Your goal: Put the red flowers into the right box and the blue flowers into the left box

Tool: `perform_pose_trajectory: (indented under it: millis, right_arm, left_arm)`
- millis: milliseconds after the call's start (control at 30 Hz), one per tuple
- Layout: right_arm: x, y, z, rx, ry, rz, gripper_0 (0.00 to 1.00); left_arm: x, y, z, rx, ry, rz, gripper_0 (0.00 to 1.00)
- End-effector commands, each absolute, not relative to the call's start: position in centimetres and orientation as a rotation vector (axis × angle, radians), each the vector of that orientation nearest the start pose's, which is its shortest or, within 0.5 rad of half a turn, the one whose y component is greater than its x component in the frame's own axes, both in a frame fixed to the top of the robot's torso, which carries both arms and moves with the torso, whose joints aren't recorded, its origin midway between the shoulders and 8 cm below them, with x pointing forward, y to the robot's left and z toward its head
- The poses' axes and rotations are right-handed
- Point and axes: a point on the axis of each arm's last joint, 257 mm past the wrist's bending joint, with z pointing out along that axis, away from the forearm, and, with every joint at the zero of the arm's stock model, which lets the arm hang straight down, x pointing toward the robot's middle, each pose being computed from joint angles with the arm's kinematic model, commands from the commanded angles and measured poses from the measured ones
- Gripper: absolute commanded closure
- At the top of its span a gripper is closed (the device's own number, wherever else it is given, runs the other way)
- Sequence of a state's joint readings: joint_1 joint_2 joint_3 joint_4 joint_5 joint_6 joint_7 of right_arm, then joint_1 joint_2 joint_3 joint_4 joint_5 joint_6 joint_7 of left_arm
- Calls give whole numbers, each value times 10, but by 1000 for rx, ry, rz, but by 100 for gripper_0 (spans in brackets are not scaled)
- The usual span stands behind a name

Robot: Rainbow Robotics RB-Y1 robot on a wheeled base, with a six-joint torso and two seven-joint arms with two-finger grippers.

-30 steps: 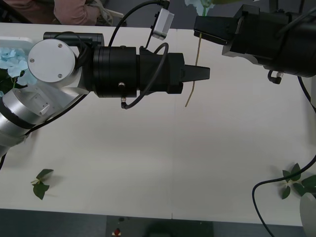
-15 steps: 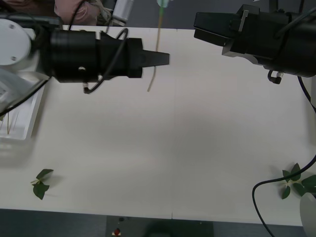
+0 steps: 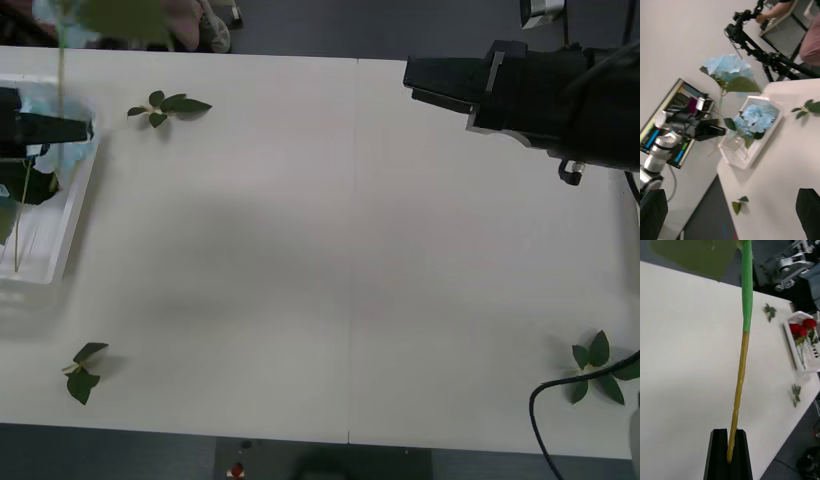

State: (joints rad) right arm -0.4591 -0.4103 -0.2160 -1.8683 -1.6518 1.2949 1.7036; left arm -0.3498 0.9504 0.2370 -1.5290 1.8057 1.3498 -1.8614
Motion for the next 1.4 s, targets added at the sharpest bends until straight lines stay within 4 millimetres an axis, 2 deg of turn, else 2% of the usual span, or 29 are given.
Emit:
perform_pose_trajectory:
  millis: [33,100,233,267,300,500,800,967,1067,1100,1233,1400]
  right_arm:
    - [444,-101,22,-658,1713,1135,0]
    - [449,-116,12,-666,1751,1059,0]
    - [454,-151,-11,-737,1812,879,0]
    - [454,-156,-15,-750,1822,855,0]
    - [454,-170,-21,-776,1841,802,0]
    - [450,-217,-44,-874,1888,691,0]
    - [446,-280,-70,-1034,1894,579,0]
    - [447,-309,-77,-1137,1868,486,0]
    - [447,-317,-77,-1184,1846,441,0]
    - [448,-322,-76,-1213,1829,413,0]
    - [447,-330,-71,-1272,1785,349,0]
    - [442,-338,-73,-1270,1806,367,0]
  left_arm:
    - [452,364,-73,272,2208,-867,100]
    - [438,404,-86,179,2269,-837,100]
    - [417,458,-108,30,2357,-803,100]
    - [414,466,-111,22,2373,-782,100]
    - [408,484,-124,6,2420,-728,100]
    - [393,529,-159,-31,2533,-568,100]
    - [371,562,-189,-34,2679,-381,100]
    - [363,568,-202,-30,2712,-344,100]
    - [365,569,-202,-26,2693,-346,89]
    - [367,568,-202,-21,2682,-349,79]
    - [372,567,-198,-7,2650,-362,50]
    - [375,568,-195,-14,2592,-416,37]
